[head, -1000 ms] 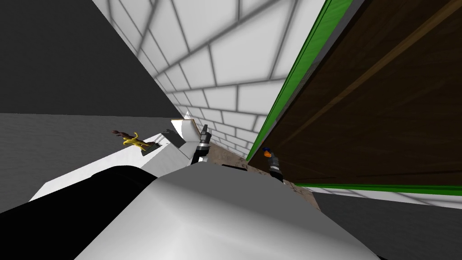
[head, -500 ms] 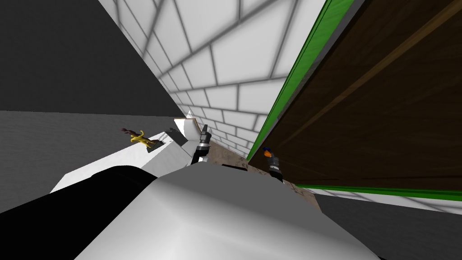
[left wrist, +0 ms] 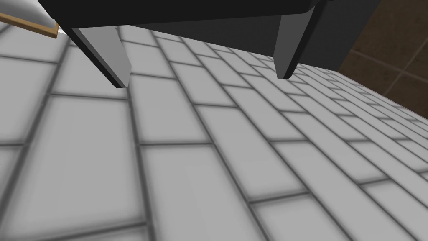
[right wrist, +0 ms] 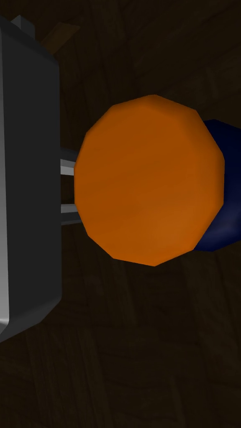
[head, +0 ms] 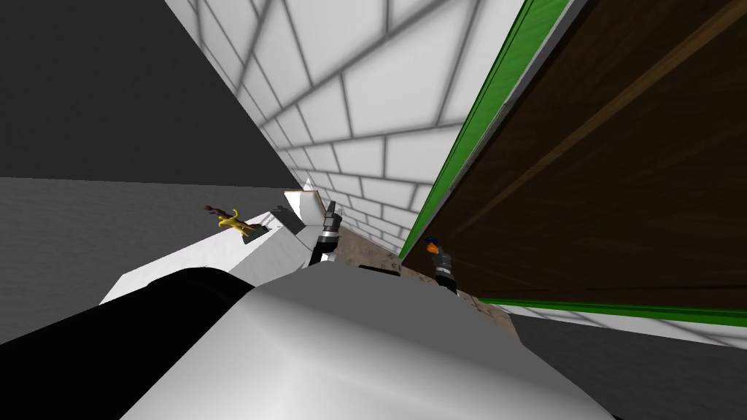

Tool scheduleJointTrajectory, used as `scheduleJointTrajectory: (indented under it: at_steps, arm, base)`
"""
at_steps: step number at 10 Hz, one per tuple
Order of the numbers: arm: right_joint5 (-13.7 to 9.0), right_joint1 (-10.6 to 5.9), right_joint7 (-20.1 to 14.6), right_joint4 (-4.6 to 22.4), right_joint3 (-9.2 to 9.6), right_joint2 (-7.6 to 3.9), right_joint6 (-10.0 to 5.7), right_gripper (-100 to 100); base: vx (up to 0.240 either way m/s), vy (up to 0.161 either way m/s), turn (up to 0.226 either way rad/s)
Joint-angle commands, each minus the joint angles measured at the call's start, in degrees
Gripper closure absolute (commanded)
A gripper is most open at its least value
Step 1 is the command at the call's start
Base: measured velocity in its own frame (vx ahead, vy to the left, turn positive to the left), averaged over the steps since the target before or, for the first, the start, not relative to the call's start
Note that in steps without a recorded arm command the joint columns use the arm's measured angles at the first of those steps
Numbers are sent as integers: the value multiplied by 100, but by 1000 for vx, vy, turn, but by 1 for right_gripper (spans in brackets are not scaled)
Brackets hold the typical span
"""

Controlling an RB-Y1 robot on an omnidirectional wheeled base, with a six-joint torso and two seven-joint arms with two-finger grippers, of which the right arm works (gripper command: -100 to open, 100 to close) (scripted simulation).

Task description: Pull the door open

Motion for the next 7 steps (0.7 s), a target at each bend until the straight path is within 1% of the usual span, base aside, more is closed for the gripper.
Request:
scheduleJointTrajectory:
  at_steps: [1, 2, 3, 4, 5, 7]
  arm:
    - [-83, -120, -273, 13, 136, 36, -113, 100]
    - [-200, -132, -418, 15, 191, 27, -97, 100]
    - [-200, -132, -510, 15, 191, 27, -97, 100]
    - [-293, -85, -635, 134, 147, -11, 12, -100]
    - [-335, -92, -744, 124, 163, 2, 23, -100]
    - [-448, -110, -1034, 98, 206, 38, 52, -100]
  base:
    - [-18, -5, 85]
    - [-54, -24, 84]
    - [-47, -13, 40]
    - [-40, -29, -11]
    - [-65, -34, -10]
    - [-79, 23, 61]
